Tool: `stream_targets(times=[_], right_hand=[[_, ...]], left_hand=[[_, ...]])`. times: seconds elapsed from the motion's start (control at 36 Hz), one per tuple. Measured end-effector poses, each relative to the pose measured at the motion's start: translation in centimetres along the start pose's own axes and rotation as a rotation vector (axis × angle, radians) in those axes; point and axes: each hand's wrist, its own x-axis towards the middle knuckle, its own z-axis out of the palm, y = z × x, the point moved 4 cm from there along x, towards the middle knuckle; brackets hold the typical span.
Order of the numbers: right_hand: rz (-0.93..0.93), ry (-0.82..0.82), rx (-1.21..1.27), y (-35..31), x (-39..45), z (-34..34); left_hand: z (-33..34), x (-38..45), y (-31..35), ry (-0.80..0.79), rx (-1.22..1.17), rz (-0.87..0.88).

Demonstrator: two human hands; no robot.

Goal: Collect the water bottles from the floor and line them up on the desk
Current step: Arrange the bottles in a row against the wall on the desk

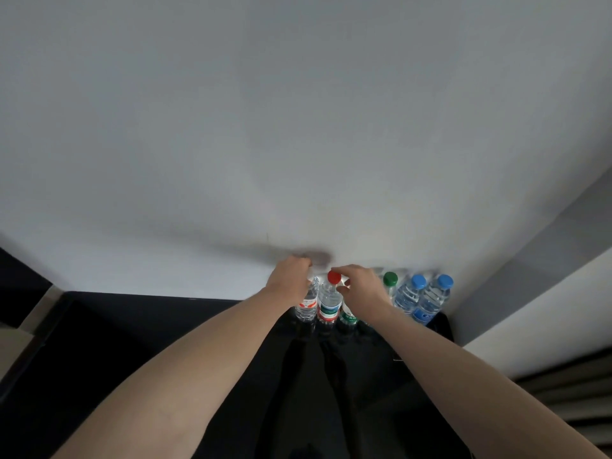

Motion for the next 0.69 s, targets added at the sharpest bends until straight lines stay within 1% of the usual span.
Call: stream_targets(times=[0.11,0.22,0.33,0.39,0.5,0.58,0.69], right_hand=[[-0.003,-0.006,0.047,-0.2,-2.0,0.1],[-0.009,-0.012,0.12,-1.0,-4.8,0.4],[0.028,-0.096,0.131,-1.4,-8.4,1.3],[0.023,-0.162,0.12,-1.7,-10.5,2.1],[0.012,-0.267,0.11,-3.1,-14.5,3.7],[0.01,-0.317,0.128,-4.5,-17.4,5.0],[-0.043,-0.392,0.141,-7.7,-20.7,7.1]], left_hand=[[-0.8,-2.2,0.4,0.038,0.014,0.053],[-1.5,-6.3,0.6,0.007,-0.003,0.112],[-2.4,-12.7,-0.6,0.032,-0.059,0.142],[-2.9,-16.3,-1.8,0.051,-0.088,0.111],[-3.1,-24.2,-5.0,0.041,-0.111,0.009],[-2.9,-30.0,-7.2,0.015,-0.135,-0.067],[-3.7,-36.4,-10.3,0.034,-0.196,-0.182]])
